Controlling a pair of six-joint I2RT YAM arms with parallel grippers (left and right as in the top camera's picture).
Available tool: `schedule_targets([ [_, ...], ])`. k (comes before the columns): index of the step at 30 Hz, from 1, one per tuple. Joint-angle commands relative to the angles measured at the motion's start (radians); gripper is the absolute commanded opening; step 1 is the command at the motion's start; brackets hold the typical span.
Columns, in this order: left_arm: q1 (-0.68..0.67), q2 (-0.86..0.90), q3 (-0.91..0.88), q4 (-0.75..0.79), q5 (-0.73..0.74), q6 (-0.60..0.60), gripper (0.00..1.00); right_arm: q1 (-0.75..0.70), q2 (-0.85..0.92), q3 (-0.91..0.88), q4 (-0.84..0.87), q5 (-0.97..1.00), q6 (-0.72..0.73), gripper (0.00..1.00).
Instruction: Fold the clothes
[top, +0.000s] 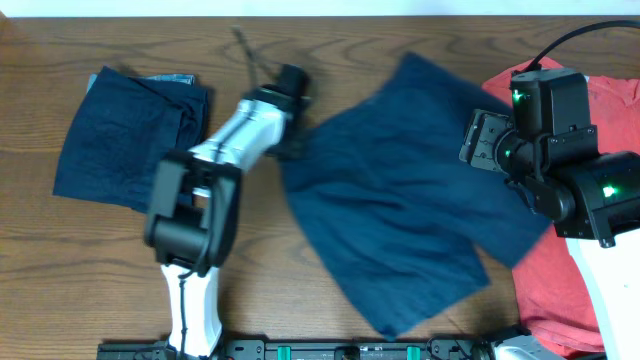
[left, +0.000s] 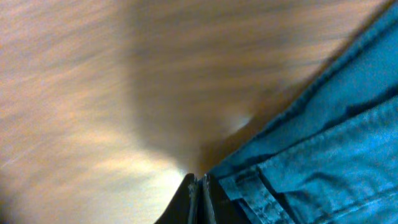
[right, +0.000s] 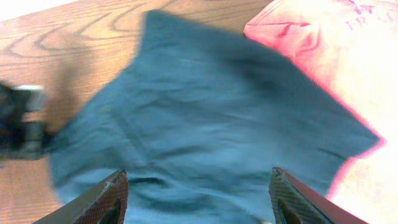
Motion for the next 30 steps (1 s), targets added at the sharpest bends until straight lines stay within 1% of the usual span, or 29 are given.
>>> schedule_targets([
  [1, 0.128, -0.114, -0.007, -0.095, -0.121, -0.124, 0.06, -0.026, 0.016, 0.001, -0.002, 0.031, 0.014, 0.71],
  [2, 0.155, -0.138, -0.007, -0.130, -0.111, -0.141, 0.05, -0.036, 0.022, 0.001, -0.001, 0.031, 0.014, 0.71],
  [4, 0.211, -0.192, -0.007, -0.193, -0.042, -0.152, 0.06, -0.060, 0.033, 0.001, -0.002, 0.031, 0.014, 0.73],
  [6, 0.254, -0.237, -0.007, -0.232, 0.027, -0.152, 0.06, -0.092, 0.048, 0.001, -0.011, 0.023, 0.014, 0.75],
  [8, 0.274, -0.271, -0.007, -0.256, 0.056, -0.152, 0.06, -0.121, 0.068, -0.003, -0.018, 0.019, 0.014, 0.76],
  [9, 0.279, -0.287, -0.007, -0.261, 0.069, -0.152, 0.08, -0.137, 0.084, -0.006, -0.024, 0.018, 0.016, 0.76],
  [11, 0.278, -0.314, -0.007, -0.254, 0.109, -0.149, 0.16, -0.170, 0.118, -0.010, -0.034, -0.013, 0.018, 0.74],
  [12, 0.273, -0.322, -0.007, -0.244, 0.137, -0.141, 0.17, -0.188, 0.141, -0.010, -0.038, -0.046, 0.017, 0.71],
  [13, 0.266, -0.324, -0.007, -0.236, 0.158, -0.128, 0.23, -0.201, 0.161, -0.010, -0.042, -0.079, 0.012, 0.68],
  [15, 0.250, -0.320, -0.007, -0.222, 0.173, -0.120, 0.29, -0.225, 0.216, -0.010, -0.047, -0.132, -0.002, 0.66],
  [18, 0.223, -0.312, -0.008, -0.217, 0.173, -0.121, 0.30, -0.261, 0.310, -0.010, -0.058, -0.137, -0.019, 0.64],
  [21, 0.198, -0.311, -0.008, -0.217, 0.173, -0.120, 0.29, -0.298, 0.415, -0.010, -0.039, -0.182, -0.109, 0.68],
  [23, 0.180, -0.311, -0.008, -0.216, 0.174, -0.112, 0.31, -0.319, 0.495, -0.010, -0.005, -0.237, -0.211, 0.72],
  [24, 0.173, -0.311, -0.008, -0.217, 0.174, -0.099, 0.32, -0.327, 0.533, -0.010, 0.012, -0.256, -0.250, 0.72],
  [28, 0.137, -0.311, -0.012, -0.219, 0.173, -0.047, 0.37, -0.334, 0.650, -0.010, 0.093, -0.307, -0.369, 0.72],
  [30, 0.121, -0.311, -0.016, -0.217, 0.172, -0.023, 0.41, -0.332, 0.695, -0.010, 0.138, -0.306, -0.422, 0.74],
])
